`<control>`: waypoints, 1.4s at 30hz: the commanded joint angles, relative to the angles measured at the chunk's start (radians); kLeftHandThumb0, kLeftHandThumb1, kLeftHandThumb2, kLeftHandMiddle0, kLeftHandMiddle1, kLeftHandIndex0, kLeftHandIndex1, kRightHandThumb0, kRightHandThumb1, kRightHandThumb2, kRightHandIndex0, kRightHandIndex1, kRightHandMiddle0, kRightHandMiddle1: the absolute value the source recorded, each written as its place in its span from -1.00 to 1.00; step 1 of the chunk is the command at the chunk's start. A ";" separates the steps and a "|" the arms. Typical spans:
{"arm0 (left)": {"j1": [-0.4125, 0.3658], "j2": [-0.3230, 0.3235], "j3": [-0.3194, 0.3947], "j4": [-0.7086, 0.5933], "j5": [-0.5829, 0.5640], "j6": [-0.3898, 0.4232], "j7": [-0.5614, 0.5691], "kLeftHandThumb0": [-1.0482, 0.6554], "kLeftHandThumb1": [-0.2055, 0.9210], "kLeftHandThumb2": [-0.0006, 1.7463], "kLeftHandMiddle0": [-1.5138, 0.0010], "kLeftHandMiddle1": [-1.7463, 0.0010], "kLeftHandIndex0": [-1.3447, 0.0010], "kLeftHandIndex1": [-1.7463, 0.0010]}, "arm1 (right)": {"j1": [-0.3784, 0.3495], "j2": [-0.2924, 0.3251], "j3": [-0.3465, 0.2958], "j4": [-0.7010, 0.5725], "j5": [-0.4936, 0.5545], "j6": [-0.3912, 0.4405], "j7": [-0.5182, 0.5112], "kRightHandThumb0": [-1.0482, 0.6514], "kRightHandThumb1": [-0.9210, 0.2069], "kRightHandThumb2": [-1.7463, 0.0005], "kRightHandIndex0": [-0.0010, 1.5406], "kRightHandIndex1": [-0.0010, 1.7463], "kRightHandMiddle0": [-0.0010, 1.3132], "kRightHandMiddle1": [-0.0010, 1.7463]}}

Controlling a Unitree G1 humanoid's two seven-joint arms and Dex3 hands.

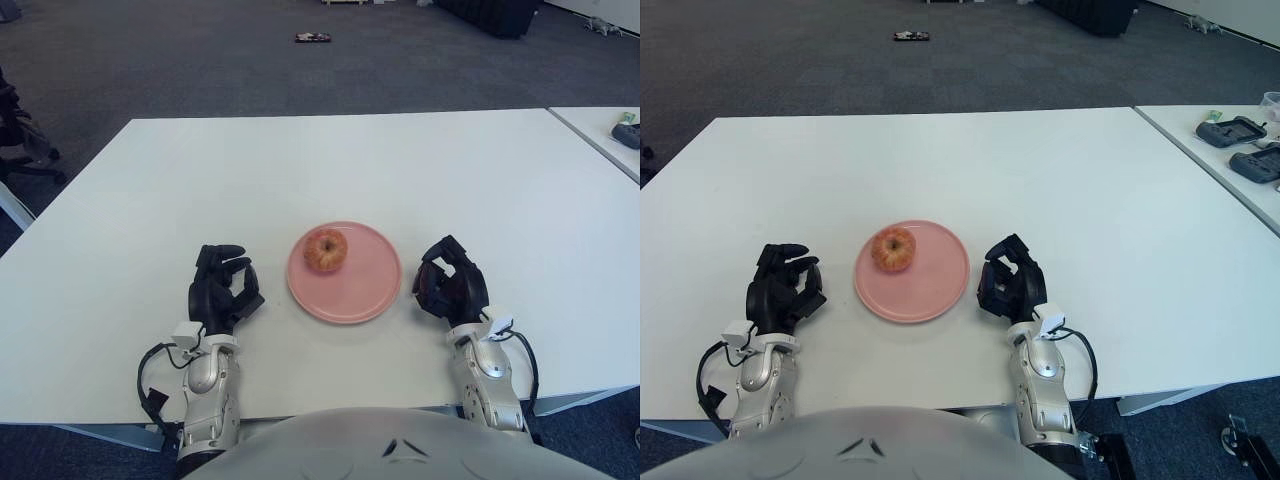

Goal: Put the apple into the plate.

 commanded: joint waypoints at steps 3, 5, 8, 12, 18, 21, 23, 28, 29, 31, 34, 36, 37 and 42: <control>0.017 -0.014 0.004 0.036 -0.009 0.031 0.002 0.22 0.22 0.28 0.38 -0.93 0.51 -1.00 | 0.009 0.019 -0.015 -0.024 0.067 0.042 0.024 -0.30 -0.06 -0.41 0.25 1.00 -0.16 1.00; 0.018 -0.014 0.004 0.036 -0.006 0.030 0.003 0.22 0.22 0.27 0.38 -0.91 0.51 -1.00 | 0.011 0.024 -0.019 -0.026 0.082 0.049 0.029 -0.30 -0.06 -0.41 0.24 1.00 -0.16 1.00; 0.017 -0.013 0.004 0.038 0.004 0.024 0.009 0.22 0.23 0.27 0.37 -0.91 0.51 -1.00 | 0.020 0.037 -0.026 -0.035 0.097 0.060 0.024 -0.30 -0.07 -0.41 0.22 1.00 -0.17 1.00; 0.018 -0.009 0.005 0.034 0.008 0.036 0.010 0.22 0.23 0.26 0.38 -0.91 0.51 -1.00 | 0.026 0.047 -0.035 -0.049 0.098 0.073 0.011 -0.30 -0.08 -0.40 0.19 1.00 -0.18 1.00; 0.020 -0.008 0.005 0.030 0.004 0.040 0.004 0.22 0.23 0.28 0.41 -0.94 0.50 -1.00 | 0.026 0.053 -0.054 -0.056 0.102 0.079 0.004 -0.29 -0.10 -0.38 0.18 1.00 -0.19 1.00; 0.020 -0.007 0.004 0.028 -0.001 0.045 0.000 0.22 0.22 0.29 0.42 -0.96 0.49 -1.00 | 0.022 0.056 -0.065 -0.049 0.103 0.069 0.004 -0.29 -0.11 -0.37 0.18 1.00 -0.20 1.00; 0.020 -0.008 0.005 0.028 -0.005 0.045 -0.003 0.22 0.22 0.29 0.43 -0.97 0.50 -1.00 | 0.019 0.057 -0.071 -0.042 0.101 0.059 0.004 -0.29 -0.12 -0.37 0.18 1.00 -0.20 1.00; 0.018 -0.012 0.008 0.030 -0.027 0.040 -0.017 0.22 0.20 0.32 0.42 -0.99 0.50 -1.00 | 0.017 0.063 -0.081 -0.032 0.087 0.041 -0.004 -0.28 -0.14 -0.35 0.18 1.00 -0.22 1.00; 0.018 -0.012 0.009 0.030 -0.029 0.042 -0.018 0.22 0.19 0.32 0.41 -0.99 0.50 -1.00 | 0.016 0.064 -0.083 -0.029 0.079 0.034 -0.009 -0.28 -0.15 -0.34 0.18 1.00 -0.22 1.00; 0.018 -0.012 0.010 0.029 -0.031 0.045 -0.018 0.22 0.19 0.31 0.39 -0.97 0.51 -1.00 | 0.017 0.065 -0.084 -0.025 0.069 0.024 -0.016 -0.28 -0.14 -0.35 0.16 1.00 -0.22 1.00; 0.019 -0.011 0.009 0.030 -0.030 0.042 -0.016 0.22 0.20 0.30 0.37 -0.94 0.51 -1.00 | 0.018 0.065 -0.082 -0.020 0.051 0.006 -0.026 -0.29 -0.12 -0.36 0.14 1.00 -0.20 1.00; 0.020 -0.009 0.008 0.031 -0.025 0.040 -0.014 0.22 0.21 0.29 0.37 -0.92 0.51 -1.00 | 0.020 0.065 -0.078 -0.016 0.033 -0.013 -0.034 -0.29 -0.11 -0.37 0.14 1.00 -0.19 1.00; 0.021 -0.008 0.008 0.030 -0.023 0.041 -0.013 0.22 0.21 0.29 0.37 -0.92 0.50 -1.00 | 0.020 0.064 -0.077 -0.014 0.026 -0.022 -0.036 -0.29 -0.10 -0.38 0.14 1.00 -0.19 1.00; 0.024 -0.007 0.008 0.028 -0.024 0.041 -0.014 0.22 0.21 0.28 0.37 -0.91 0.50 -1.00 | 0.020 0.064 -0.073 0.000 0.012 -0.051 -0.036 -0.30 -0.08 -0.39 0.15 1.00 -0.18 1.00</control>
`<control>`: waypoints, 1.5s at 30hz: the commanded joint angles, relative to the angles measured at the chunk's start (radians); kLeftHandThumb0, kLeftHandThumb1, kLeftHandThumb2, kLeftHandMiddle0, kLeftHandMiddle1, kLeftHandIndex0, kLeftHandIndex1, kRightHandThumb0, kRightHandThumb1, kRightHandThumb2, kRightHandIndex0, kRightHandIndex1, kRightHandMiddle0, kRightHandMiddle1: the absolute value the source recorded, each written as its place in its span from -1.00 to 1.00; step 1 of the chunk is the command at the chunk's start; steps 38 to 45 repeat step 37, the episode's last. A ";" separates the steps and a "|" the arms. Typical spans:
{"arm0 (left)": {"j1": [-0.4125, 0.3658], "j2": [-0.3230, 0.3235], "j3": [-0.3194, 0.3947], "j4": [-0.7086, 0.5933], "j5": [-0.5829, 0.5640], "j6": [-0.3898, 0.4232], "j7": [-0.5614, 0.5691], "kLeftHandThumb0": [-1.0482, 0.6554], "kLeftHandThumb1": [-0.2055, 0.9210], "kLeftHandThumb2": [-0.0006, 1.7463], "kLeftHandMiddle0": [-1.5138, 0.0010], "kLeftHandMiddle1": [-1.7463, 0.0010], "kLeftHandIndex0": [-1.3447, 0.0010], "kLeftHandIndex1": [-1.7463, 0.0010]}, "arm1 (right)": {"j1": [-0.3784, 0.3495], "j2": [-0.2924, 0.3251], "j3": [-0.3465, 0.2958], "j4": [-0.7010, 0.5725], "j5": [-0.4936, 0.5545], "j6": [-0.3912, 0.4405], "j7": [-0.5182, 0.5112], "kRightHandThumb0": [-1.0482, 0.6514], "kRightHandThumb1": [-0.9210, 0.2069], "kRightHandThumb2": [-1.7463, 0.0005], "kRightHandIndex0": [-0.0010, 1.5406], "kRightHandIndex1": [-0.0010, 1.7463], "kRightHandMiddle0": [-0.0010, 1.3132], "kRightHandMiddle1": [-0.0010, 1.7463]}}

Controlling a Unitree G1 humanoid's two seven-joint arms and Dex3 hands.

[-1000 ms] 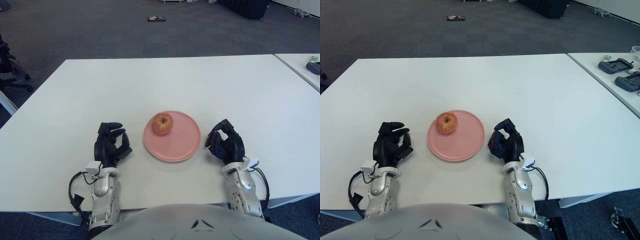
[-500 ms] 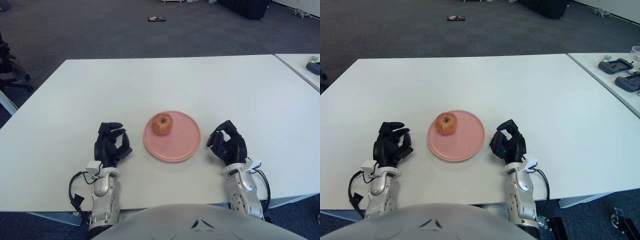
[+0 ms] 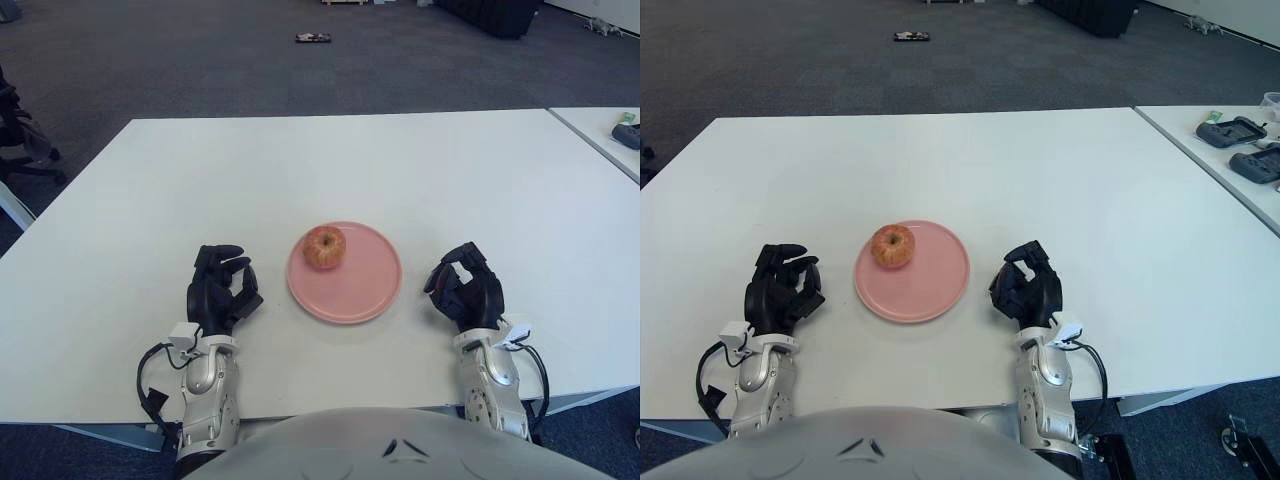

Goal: Put the apple into the plate.

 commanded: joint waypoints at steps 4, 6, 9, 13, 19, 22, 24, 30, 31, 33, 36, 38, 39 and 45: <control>0.023 -0.008 0.004 0.030 -0.007 0.039 0.000 0.22 0.22 0.27 0.38 -0.90 0.50 -1.00 | -0.007 0.014 0.000 0.027 -0.019 -0.043 -0.006 -0.30 -0.08 -0.40 0.15 1.00 -0.17 1.00; 0.024 -0.007 0.004 0.029 -0.008 0.042 -0.002 0.22 0.22 0.27 0.38 -0.91 0.49 -1.00 | -0.008 0.015 0.001 0.031 -0.024 -0.050 -0.010 -0.30 -0.08 -0.40 0.15 1.00 -0.17 1.00; 0.026 -0.003 0.003 0.028 -0.005 0.045 -0.004 0.22 0.22 0.28 0.39 -0.93 0.50 -1.00 | -0.010 0.018 0.002 0.042 -0.044 -0.063 -0.026 -0.30 -0.08 -0.40 0.15 1.00 -0.17 1.00; 0.027 -0.003 0.003 0.029 0.002 0.039 -0.005 0.22 0.22 0.29 0.41 -0.95 0.51 -1.00 | -0.012 0.024 0.005 0.050 -0.089 -0.067 -0.067 -0.30 -0.07 -0.40 0.14 1.00 -0.17 1.00; 0.027 -0.005 0.004 0.032 0.001 0.033 -0.006 0.22 0.23 0.29 0.43 -0.98 0.51 -1.00 | -0.015 0.030 0.015 0.062 -0.138 -0.071 -0.120 -0.30 -0.06 -0.41 0.13 1.00 -0.16 1.00; 0.028 -0.004 0.004 0.030 0.001 0.040 -0.005 0.22 0.23 0.29 0.43 -0.97 0.51 -1.00 | -0.014 0.032 0.022 0.063 -0.147 -0.073 -0.132 -0.30 -0.05 -0.42 0.14 1.00 -0.15 1.00; 0.027 -0.004 0.003 0.032 0.002 0.037 -0.005 0.22 0.23 0.28 0.42 -0.96 0.51 -1.00 | -0.013 0.031 0.025 0.060 -0.145 -0.072 -0.135 -0.31 -0.04 -0.43 0.15 1.00 -0.15 1.00; 0.032 -0.004 0.001 0.026 0.006 0.038 -0.005 0.22 0.24 0.27 0.41 -0.93 0.50 -1.00 | -0.008 0.029 0.034 0.051 -0.143 -0.070 -0.141 -0.31 -0.04 -0.43 0.15 1.00 -0.15 1.00; 0.032 -0.004 0.000 0.026 0.007 0.040 -0.004 0.22 0.24 0.26 0.41 -0.93 0.50 -1.00 | -0.008 0.028 0.034 0.051 -0.142 -0.071 -0.141 -0.31 -0.04 -0.43 0.15 1.00 -0.15 1.00; 0.032 -0.001 -0.001 0.026 0.010 0.044 -0.004 0.22 0.24 0.27 0.41 -0.93 0.50 -1.00 | -0.008 0.026 0.035 0.051 -0.139 -0.073 -0.141 -0.30 -0.04 -0.42 0.15 1.00 -0.15 1.00; 0.036 -0.001 -0.003 0.023 0.012 0.048 -0.005 0.22 0.23 0.27 0.41 -0.94 0.50 -1.00 | -0.005 0.023 0.036 0.049 -0.135 -0.075 -0.139 -0.30 -0.05 -0.42 0.15 1.00 -0.15 1.00; 0.036 0.000 -0.004 0.023 0.013 0.049 -0.005 0.22 0.23 0.27 0.42 -0.94 0.50 -1.00 | -0.005 0.023 0.036 0.048 -0.134 -0.075 -0.139 -0.30 -0.05 -0.42 0.15 1.00 -0.16 1.00; 0.036 0.000 -0.004 0.023 0.013 0.049 -0.005 0.22 0.23 0.27 0.42 -0.94 0.50 -1.00 | -0.005 0.023 0.036 0.048 -0.134 -0.075 -0.139 -0.30 -0.05 -0.42 0.15 1.00 -0.16 1.00; 0.036 0.000 -0.004 0.023 0.013 0.049 -0.005 0.22 0.23 0.27 0.42 -0.94 0.50 -1.00 | -0.005 0.023 0.036 0.048 -0.134 -0.075 -0.139 -0.30 -0.05 -0.42 0.15 1.00 -0.16 1.00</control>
